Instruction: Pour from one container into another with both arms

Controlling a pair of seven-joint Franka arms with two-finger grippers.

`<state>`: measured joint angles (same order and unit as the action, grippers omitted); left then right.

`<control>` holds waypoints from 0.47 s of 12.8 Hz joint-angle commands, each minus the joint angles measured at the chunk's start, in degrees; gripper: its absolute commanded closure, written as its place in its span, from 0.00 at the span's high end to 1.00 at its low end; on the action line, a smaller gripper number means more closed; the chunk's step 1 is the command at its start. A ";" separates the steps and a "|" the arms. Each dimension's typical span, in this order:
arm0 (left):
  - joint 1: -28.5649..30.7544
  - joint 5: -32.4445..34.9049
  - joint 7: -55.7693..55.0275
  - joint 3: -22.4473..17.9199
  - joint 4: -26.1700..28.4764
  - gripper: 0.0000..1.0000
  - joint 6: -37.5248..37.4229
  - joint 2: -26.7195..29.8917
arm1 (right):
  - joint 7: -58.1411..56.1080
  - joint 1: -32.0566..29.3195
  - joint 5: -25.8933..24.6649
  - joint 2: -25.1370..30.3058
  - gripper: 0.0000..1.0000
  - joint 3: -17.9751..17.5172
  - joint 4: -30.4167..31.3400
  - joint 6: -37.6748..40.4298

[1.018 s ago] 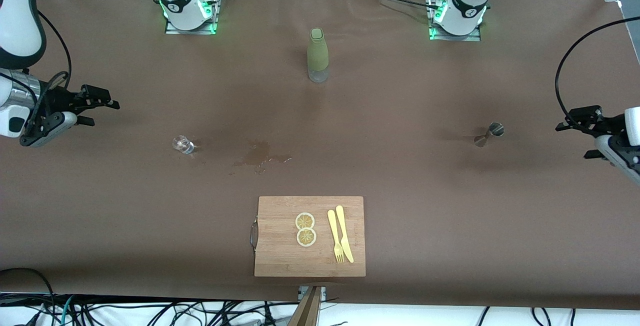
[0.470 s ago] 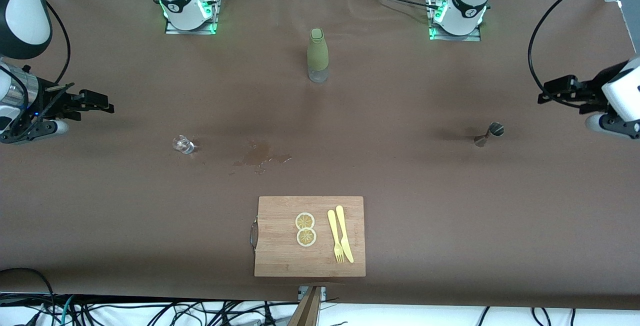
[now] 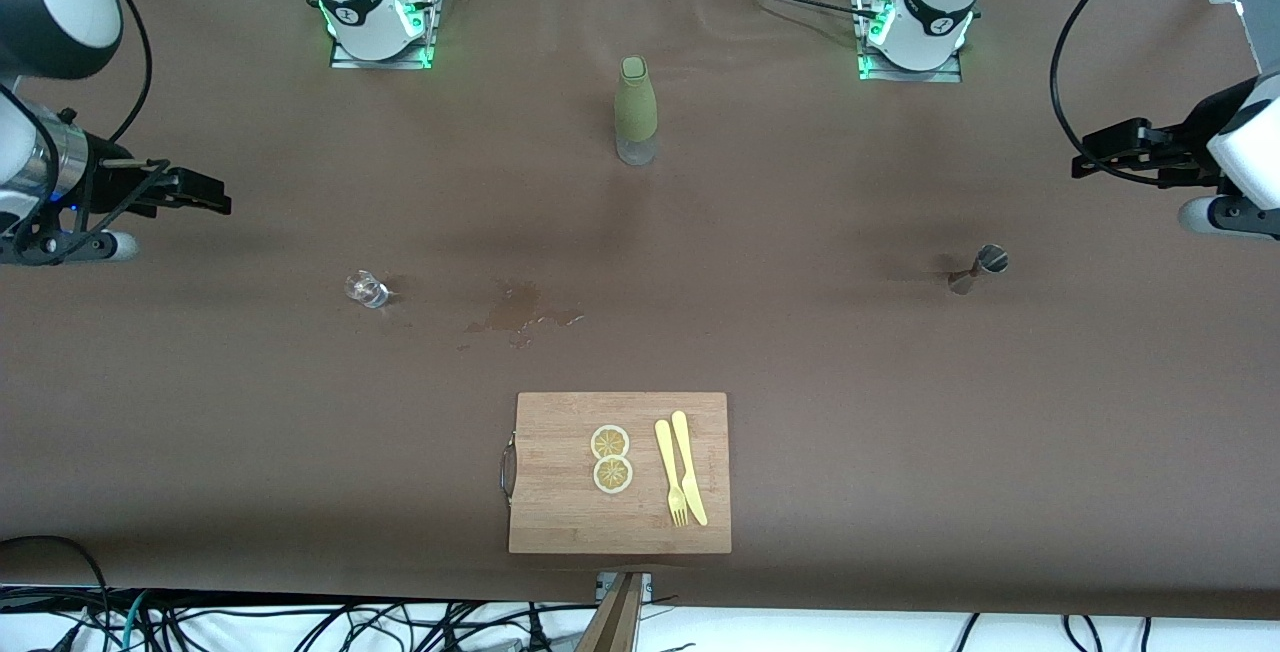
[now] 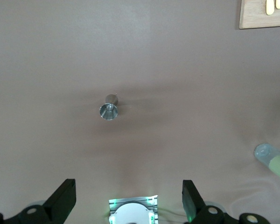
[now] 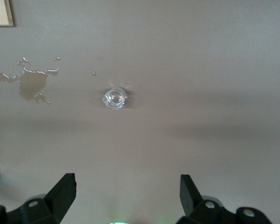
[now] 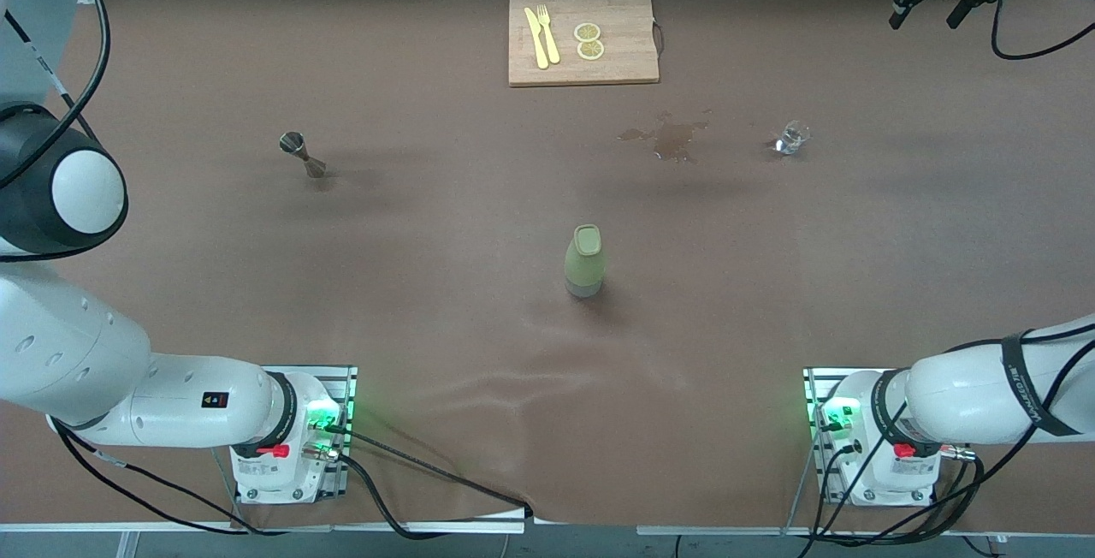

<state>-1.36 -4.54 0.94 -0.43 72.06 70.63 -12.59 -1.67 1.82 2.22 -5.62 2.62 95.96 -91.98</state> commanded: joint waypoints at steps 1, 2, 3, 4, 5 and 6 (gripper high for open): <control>0.39 1.55 -1.47 1.13 0.54 1.00 -0.49 0.90 | 2.72 -1.20 -1.07 1.92 0.99 -0.07 -0.07 0.57; 0.39 1.55 -1.47 1.13 0.54 1.00 -0.49 0.90 | 2.29 -1.37 -1.16 2.45 0.99 0.02 -0.59 -0.47; 0.39 1.55 -1.38 1.13 0.54 1.00 -0.49 0.90 | 2.03 -1.64 -1.08 3.33 0.99 0.19 -1.38 -1.79; 0.39 1.37 -1.38 1.13 0.54 1.00 -0.49 0.90 | 1.76 -1.90 -0.73 3.42 0.99 0.46 -1.74 -3.63; 0.39 1.37 -1.29 1.13 0.45 1.00 -0.49 0.90 | 2.63 -1.90 -0.55 4.29 0.99 0.55 -1.65 -3.39; 0.39 1.37 -1.29 1.13 0.45 1.00 -0.40 0.90 | 2.99 -1.90 -0.64 4.65 0.99 0.37 -1.48 -2.78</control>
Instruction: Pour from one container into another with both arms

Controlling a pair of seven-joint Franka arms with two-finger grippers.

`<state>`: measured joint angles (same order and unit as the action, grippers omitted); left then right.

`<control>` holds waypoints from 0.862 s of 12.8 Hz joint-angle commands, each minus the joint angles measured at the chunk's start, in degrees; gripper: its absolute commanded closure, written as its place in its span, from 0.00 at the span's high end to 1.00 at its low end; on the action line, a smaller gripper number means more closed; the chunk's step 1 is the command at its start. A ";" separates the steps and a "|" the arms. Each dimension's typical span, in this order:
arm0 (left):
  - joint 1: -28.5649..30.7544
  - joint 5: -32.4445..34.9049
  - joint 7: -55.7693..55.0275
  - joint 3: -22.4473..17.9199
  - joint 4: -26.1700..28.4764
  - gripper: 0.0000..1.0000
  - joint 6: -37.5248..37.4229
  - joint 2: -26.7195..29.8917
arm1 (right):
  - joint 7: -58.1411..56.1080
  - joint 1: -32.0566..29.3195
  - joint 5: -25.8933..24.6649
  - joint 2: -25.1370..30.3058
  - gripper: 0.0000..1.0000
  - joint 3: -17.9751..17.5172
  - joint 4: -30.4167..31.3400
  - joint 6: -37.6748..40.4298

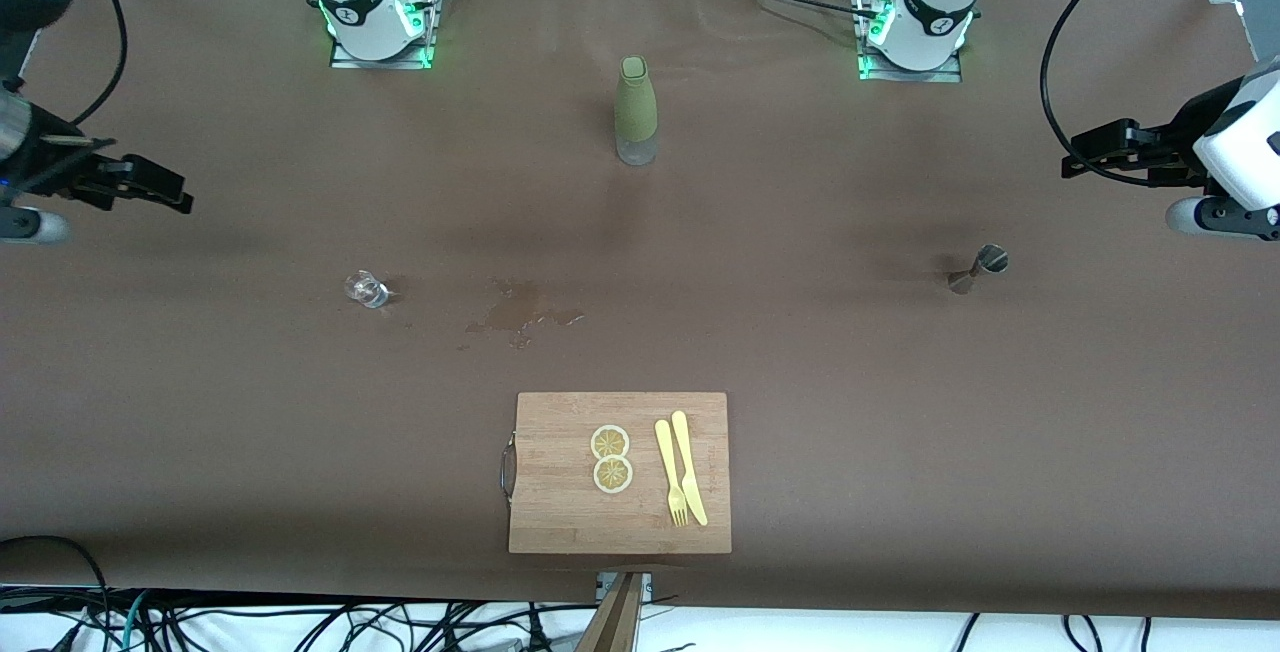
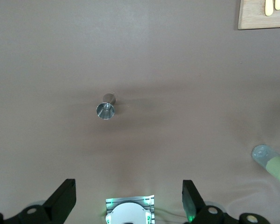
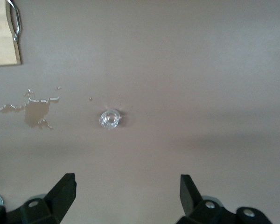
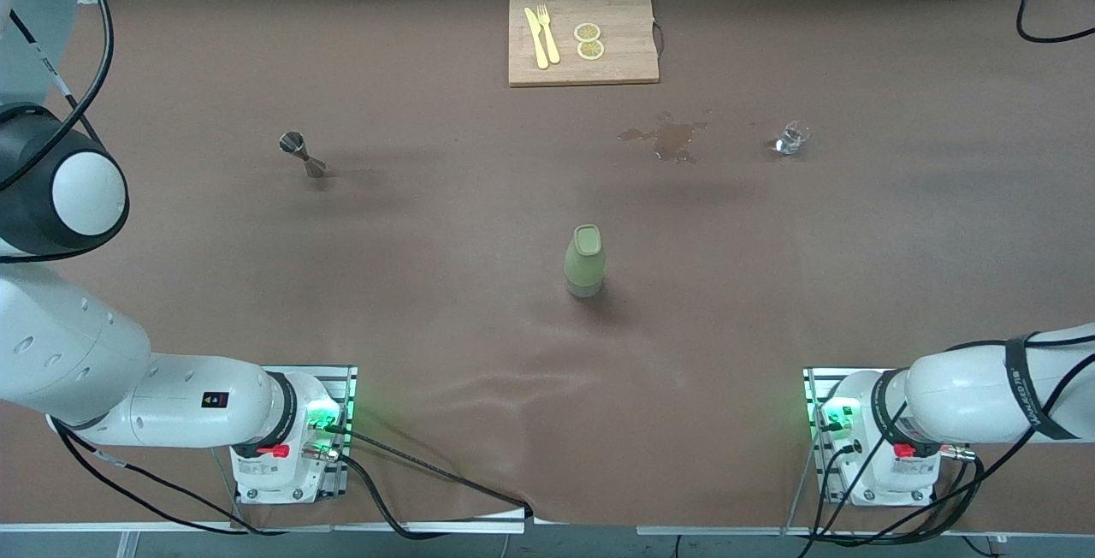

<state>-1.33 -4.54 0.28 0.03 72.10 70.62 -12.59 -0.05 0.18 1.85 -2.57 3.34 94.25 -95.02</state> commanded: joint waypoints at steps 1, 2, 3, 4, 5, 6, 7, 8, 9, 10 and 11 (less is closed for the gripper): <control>0.45 1.29 -0.63 0.67 0.41 1.00 -0.49 0.90 | 3.20 -0.10 -0.61 1.60 0.99 -0.44 0.14 0.62; 0.45 1.28 -0.63 0.67 0.41 1.00 -0.49 0.81 | 4.87 -0.01 -0.70 1.60 0.99 -0.44 0.14 0.80; 0.45 1.11 -0.63 0.67 0.41 1.00 -0.49 0.90 | 5.14 0.17 -0.97 1.60 0.99 -0.44 0.14 1.41; 0.45 1.11 -0.63 0.67 0.41 1.00 -0.49 0.90 | 4.89 0.25 -0.97 1.52 0.99 -0.44 0.14 1.85; 0.45 1.02 -0.55 0.59 0.41 1.00 -0.49 0.90 | 4.97 0.34 -0.97 1.43 0.99 -0.44 0.14 1.94; 0.45 1.02 -0.55 0.59 0.32 1.00 -0.40 0.81 | 5.06 0.34 -0.97 1.43 0.99 -0.44 0.14 1.94; 0.45 1.02 -0.55 0.59 0.32 1.00 -0.40 0.90 | 5.15 0.34 -1.06 1.43 0.99 -0.53 0.06 1.85; 0.45 1.02 -0.46 0.59 0.32 1.00 -0.40 0.81 | 5.15 0.34 -0.97 1.34 0.99 -0.44 0.06 1.68; 0.45 0.93 -0.46 0.59 0.32 1.00 -0.40 0.90 | 5.15 0.34 -0.97 1.34 0.99 -0.44 0.06 1.50; 0.54 0.93 -0.46 0.59 0.32 1.00 -0.40 0.81 | 5.15 0.34 -0.97 1.25 0.99 -0.44 0.06 1.41; 0.46 0.93 -0.46 0.59 0.32 1.00 -0.40 0.81 | 5.15 0.34 -0.97 1.25 0.99 -0.53 0.14 1.50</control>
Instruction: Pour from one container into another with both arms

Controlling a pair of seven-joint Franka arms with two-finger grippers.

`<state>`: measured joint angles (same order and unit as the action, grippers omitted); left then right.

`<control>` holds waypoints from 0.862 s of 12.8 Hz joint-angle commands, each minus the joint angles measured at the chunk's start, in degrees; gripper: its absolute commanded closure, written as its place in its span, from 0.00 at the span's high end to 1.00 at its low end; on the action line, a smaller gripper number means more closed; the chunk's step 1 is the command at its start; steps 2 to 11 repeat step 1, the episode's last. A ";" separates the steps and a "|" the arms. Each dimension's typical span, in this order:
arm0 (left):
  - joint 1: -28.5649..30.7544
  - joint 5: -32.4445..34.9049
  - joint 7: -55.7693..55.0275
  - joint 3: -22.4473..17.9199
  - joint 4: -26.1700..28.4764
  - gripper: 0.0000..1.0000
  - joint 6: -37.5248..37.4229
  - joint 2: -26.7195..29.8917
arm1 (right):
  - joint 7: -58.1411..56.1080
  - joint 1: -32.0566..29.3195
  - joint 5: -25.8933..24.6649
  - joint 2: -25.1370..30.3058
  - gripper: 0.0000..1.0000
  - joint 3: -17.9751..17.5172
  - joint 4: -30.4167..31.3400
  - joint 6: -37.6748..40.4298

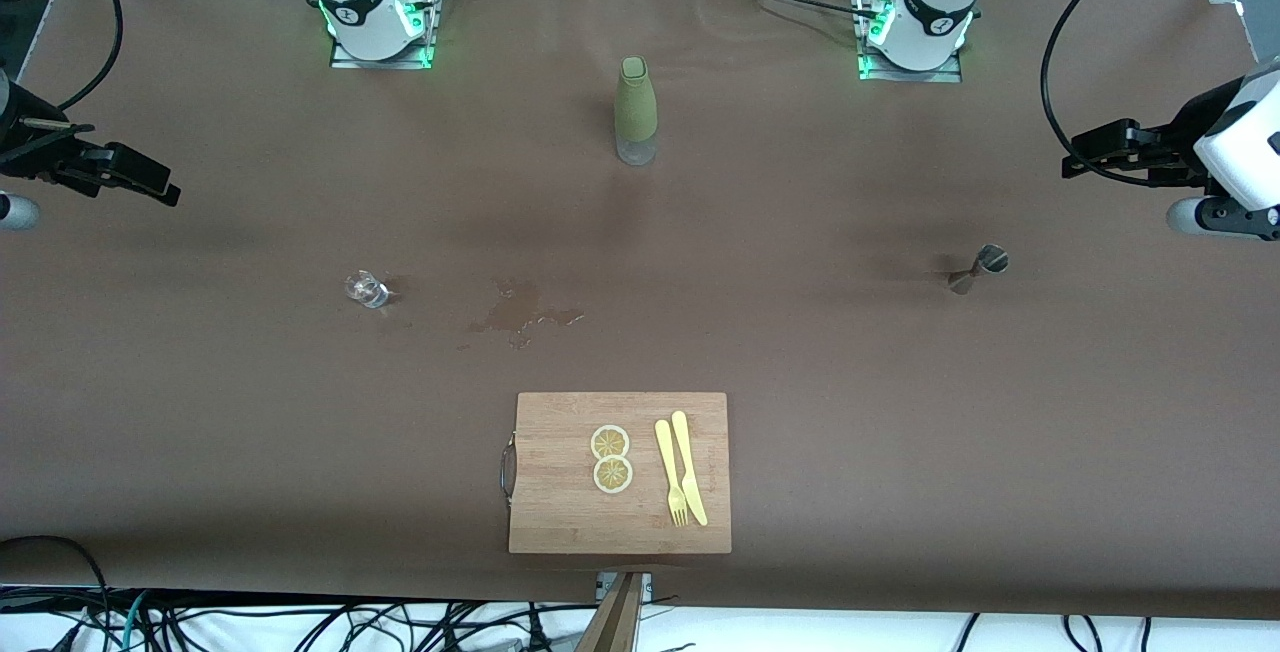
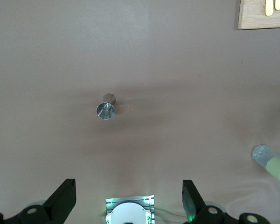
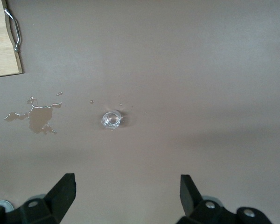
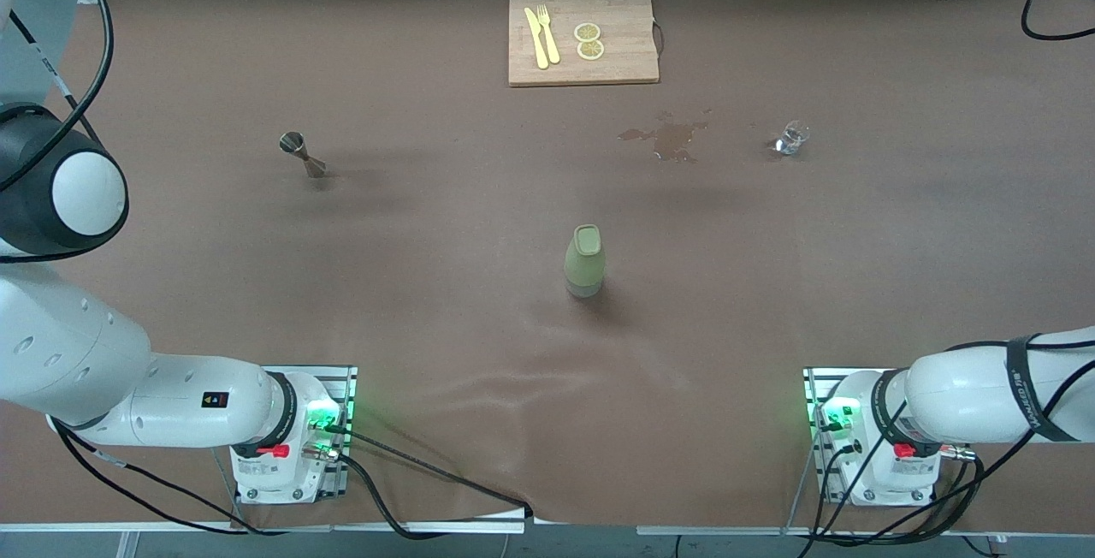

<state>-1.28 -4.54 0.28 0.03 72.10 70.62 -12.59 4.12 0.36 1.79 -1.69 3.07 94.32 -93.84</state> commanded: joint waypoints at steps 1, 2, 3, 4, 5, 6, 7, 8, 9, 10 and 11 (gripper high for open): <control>0.49 0.93 -0.46 0.59 0.32 1.00 -0.40 0.90 | 1.06 0.17 -0.82 0.38 0.99 -0.17 -0.02 0.33; 0.49 0.93 -0.46 0.59 0.32 1.00 -0.40 0.90 | 1.06 0.17 -0.82 0.38 0.99 -0.17 -0.02 0.33; 0.49 0.93 -0.46 0.59 0.32 1.00 -0.40 0.90 | 1.06 0.17 -0.82 0.38 0.99 -0.17 -0.02 0.33; 0.49 0.93 -0.46 0.59 0.32 1.00 -0.40 0.90 | 1.06 0.17 -0.82 0.38 0.99 -0.17 -0.02 0.33; 0.49 0.93 -0.46 0.59 0.32 1.00 -0.40 0.90 | 1.06 0.17 -0.82 0.38 0.99 -0.17 -0.02 0.33; 0.49 0.93 -0.46 0.59 0.32 1.00 -0.40 0.90 | 1.06 0.17 -0.82 0.38 0.99 -0.17 -0.02 0.33; 0.49 0.93 -0.46 0.59 0.32 1.00 -0.40 0.90 | 1.06 0.17 -0.82 0.38 0.99 -0.17 -0.02 0.33; 0.49 0.93 -0.46 0.59 0.32 1.00 -0.40 0.90 | 1.06 0.17 -0.82 0.38 0.99 -0.17 -0.02 0.33; 0.49 0.93 -0.46 0.59 0.32 1.00 -0.40 0.90 | 1.06 0.17 -0.82 0.38 0.99 -0.17 -0.02 0.33; 0.49 0.93 -0.46 0.59 0.32 1.00 -0.40 0.90 | 1.06 0.17 -0.82 0.38 0.99 -0.17 -0.02 0.33; 0.49 0.93 -0.46 0.59 0.32 1.00 -0.40 0.90 | 1.06 0.17 -0.82 0.38 0.99 -0.17 -0.02 0.33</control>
